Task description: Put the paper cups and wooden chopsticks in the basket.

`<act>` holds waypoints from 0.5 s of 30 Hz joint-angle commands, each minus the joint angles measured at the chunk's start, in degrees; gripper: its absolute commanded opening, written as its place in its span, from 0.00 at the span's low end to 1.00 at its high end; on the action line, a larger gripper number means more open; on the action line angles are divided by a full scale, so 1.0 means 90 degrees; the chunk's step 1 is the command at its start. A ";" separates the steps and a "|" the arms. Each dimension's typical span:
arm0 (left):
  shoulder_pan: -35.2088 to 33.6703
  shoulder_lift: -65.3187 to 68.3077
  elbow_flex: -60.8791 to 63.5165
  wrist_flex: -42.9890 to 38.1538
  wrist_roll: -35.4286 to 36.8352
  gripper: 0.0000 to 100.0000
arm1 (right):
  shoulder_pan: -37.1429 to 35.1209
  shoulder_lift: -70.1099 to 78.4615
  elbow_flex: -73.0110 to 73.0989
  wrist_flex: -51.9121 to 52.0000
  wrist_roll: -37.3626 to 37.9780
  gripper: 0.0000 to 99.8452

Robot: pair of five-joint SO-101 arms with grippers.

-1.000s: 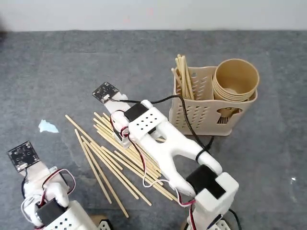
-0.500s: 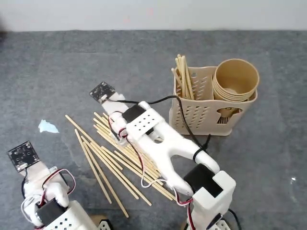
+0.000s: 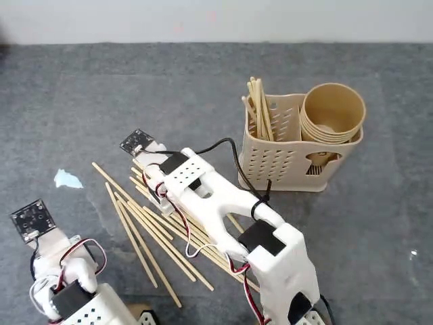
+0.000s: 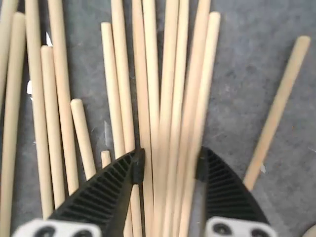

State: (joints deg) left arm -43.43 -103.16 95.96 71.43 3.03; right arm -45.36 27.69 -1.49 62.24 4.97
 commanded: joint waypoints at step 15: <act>0.0029 -0.0068 -0.0024 -0.0127 -0.0068 0.01 | 0.0288 -0.1021 -0.0244 0.0894 0.0547 0.01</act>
State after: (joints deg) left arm -43.43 -103.16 95.96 71.43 3.03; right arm -44.31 25.23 -2.29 67.87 9.36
